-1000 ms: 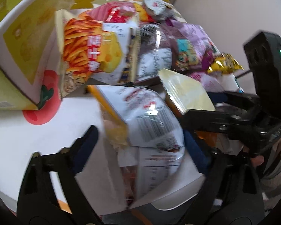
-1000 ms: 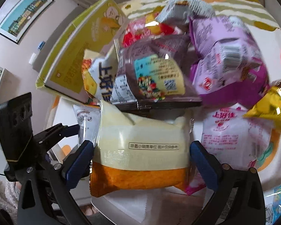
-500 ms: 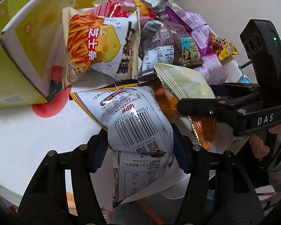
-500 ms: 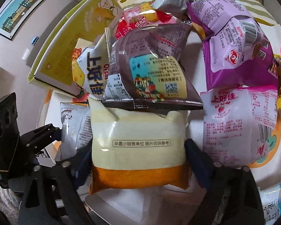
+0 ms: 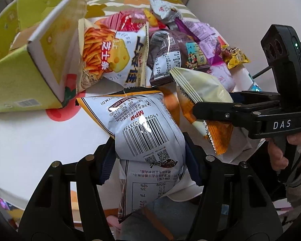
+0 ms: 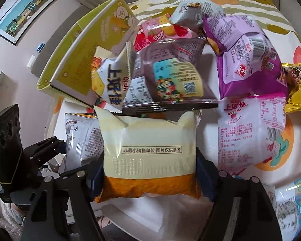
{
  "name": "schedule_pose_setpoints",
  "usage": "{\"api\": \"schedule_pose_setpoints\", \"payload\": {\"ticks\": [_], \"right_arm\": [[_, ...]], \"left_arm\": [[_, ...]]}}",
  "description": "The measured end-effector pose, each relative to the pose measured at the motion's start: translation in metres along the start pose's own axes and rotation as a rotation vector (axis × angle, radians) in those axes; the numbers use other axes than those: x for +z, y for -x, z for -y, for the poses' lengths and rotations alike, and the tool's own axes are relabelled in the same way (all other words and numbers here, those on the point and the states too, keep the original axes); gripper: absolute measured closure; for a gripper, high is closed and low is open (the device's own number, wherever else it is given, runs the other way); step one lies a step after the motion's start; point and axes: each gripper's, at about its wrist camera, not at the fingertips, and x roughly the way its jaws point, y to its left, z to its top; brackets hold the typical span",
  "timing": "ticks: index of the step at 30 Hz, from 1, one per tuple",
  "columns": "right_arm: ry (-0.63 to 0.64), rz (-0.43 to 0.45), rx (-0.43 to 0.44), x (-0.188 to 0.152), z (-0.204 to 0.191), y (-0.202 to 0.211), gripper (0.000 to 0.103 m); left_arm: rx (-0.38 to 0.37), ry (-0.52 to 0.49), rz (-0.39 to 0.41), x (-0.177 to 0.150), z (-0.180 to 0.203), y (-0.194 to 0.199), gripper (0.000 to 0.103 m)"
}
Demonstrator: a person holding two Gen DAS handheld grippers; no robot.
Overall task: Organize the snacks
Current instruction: 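Carry both bags over the green box and release them inside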
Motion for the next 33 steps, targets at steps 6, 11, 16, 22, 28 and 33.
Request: {"api": "schedule_pose_setpoints", "payload": {"ticks": [6,11,16,22,28,33], "right_arm": [[0.012,0.02,0.003,-0.004,-0.011,0.02,0.03],[0.03,0.055,0.008,-0.002,-0.022,0.047,0.03],[0.084,0.094,-0.015,0.014,-0.04,0.075,0.03],[0.158,0.163,-0.036,0.049,-0.071,0.1,0.03],[0.199,0.234,-0.032,0.09,-0.12,0.1,0.03],[0.168,0.26,-0.049,0.122,-0.164,0.076,0.03]], "left_arm": [[0.011,0.017,0.038,-0.004,0.005,0.03,0.047],[0.049,0.058,0.091,-0.001,0.007,0.065,0.047],[0.089,0.083,0.185,0.015,-0.002,0.108,0.047],[0.142,0.101,0.276,0.047,-0.04,0.152,0.047],[0.163,0.107,0.293,0.081,-0.104,0.177,0.047],[0.165,0.071,0.251,0.108,-0.162,0.178,0.047]]}}
